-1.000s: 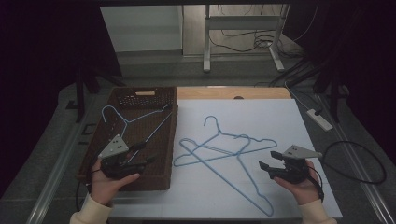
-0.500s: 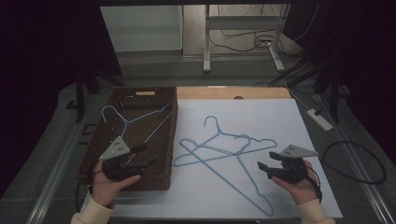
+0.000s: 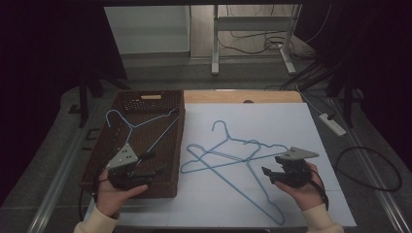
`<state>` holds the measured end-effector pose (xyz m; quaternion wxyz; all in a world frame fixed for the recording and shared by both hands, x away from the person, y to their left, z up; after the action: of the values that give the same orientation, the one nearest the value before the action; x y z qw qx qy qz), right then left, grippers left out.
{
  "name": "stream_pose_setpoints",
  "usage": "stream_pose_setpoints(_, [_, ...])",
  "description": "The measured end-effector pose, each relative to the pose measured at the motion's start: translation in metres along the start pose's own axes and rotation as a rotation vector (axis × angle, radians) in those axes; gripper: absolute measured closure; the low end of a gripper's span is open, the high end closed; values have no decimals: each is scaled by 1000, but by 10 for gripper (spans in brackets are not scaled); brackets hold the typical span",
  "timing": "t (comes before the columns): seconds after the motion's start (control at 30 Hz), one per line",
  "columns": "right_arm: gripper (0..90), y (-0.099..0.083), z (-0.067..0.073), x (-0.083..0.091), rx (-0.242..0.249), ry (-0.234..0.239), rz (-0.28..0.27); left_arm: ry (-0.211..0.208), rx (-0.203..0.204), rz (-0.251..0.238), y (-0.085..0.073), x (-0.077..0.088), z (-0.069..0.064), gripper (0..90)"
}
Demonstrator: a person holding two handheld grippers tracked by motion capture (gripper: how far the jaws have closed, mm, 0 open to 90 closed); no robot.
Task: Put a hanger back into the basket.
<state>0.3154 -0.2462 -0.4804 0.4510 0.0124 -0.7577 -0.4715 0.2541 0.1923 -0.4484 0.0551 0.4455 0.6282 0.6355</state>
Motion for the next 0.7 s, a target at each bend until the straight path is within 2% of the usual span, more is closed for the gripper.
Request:
stream_pose_setpoints(0.2, [369,9,6,-11,15,-9,84,0,1,7,-1,-1,0,372])
stream_pose_setpoints(0.37, [387,16,10,-27,5,8,172,1,0,9,-1,-2,-1,371])
stream_pose_setpoints(0.43, [387,17,10,-29,5,10,182,1,1,10,-1,-2,-1,371])
stream_pose_setpoints(0.5, [402,21,11,-41,0,22,234,2,1,12,-1,-2,0,371])
stream_pose_setpoints(0.63, [420,25,12,-54,-7,35,279,3,2,14,-1,-3,0,370])
stream_pose_setpoints(0.7, [439,27,13,-65,-3,39,331,4,3,15,-1,-3,0,370])
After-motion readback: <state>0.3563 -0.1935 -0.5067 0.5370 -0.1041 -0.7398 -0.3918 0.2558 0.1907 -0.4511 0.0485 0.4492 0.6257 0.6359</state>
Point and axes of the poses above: each handheld gripper's, and its own axes: x roughly backward along the jaws, y roughly out of its top, z roughly to its left, the point moved 3 cm from there along -x, roughly forward along the jaws, and after that the axes turned 7 degrees about x, right-handed, at the moved point
